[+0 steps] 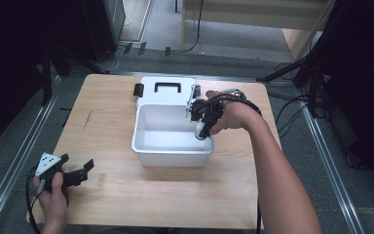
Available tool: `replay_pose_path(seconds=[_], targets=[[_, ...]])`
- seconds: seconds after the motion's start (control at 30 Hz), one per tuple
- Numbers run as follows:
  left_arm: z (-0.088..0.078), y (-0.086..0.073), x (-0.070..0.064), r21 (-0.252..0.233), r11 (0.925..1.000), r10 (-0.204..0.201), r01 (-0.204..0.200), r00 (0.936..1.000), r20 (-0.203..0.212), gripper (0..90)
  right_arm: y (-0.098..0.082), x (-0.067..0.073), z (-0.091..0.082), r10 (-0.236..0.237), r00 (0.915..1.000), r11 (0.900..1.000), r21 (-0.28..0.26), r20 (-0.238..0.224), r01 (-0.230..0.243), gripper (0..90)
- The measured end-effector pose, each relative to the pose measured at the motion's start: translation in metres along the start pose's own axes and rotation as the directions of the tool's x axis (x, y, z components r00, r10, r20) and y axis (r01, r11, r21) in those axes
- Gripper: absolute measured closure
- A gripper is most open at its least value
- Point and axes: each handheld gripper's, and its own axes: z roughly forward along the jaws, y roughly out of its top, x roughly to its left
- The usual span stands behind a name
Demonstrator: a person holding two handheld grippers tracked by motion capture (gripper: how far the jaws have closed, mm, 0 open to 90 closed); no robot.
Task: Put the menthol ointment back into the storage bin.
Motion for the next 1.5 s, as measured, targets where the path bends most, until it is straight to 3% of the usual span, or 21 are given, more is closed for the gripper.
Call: replay_pose_path(seconds=[0.63,0.93,1.5], targets=[[0.0,0.0,0.0,0.0,1.0,-0.002,0.002,1.0,0.0,0.3,0.004,0.004,0.029,-0.022,0.9997,0.998,0.054,0.011,0.022,51.5],[0.0,0.0,0.0,0.001,1.0,-0.002,0.002,1.0,0.002,0.3,0.014,0.006,0.036,-0.026,0.9987,0.993,0.114,0.044,0.021,51.5],[0.0,0.0,0.0,0.002,1.0,0.0,0.0,1.0,0.0,0.3,0.023,0.006,0.05,-0.047,0.998,0.983,0.18,0.041,0.039,51.5]])
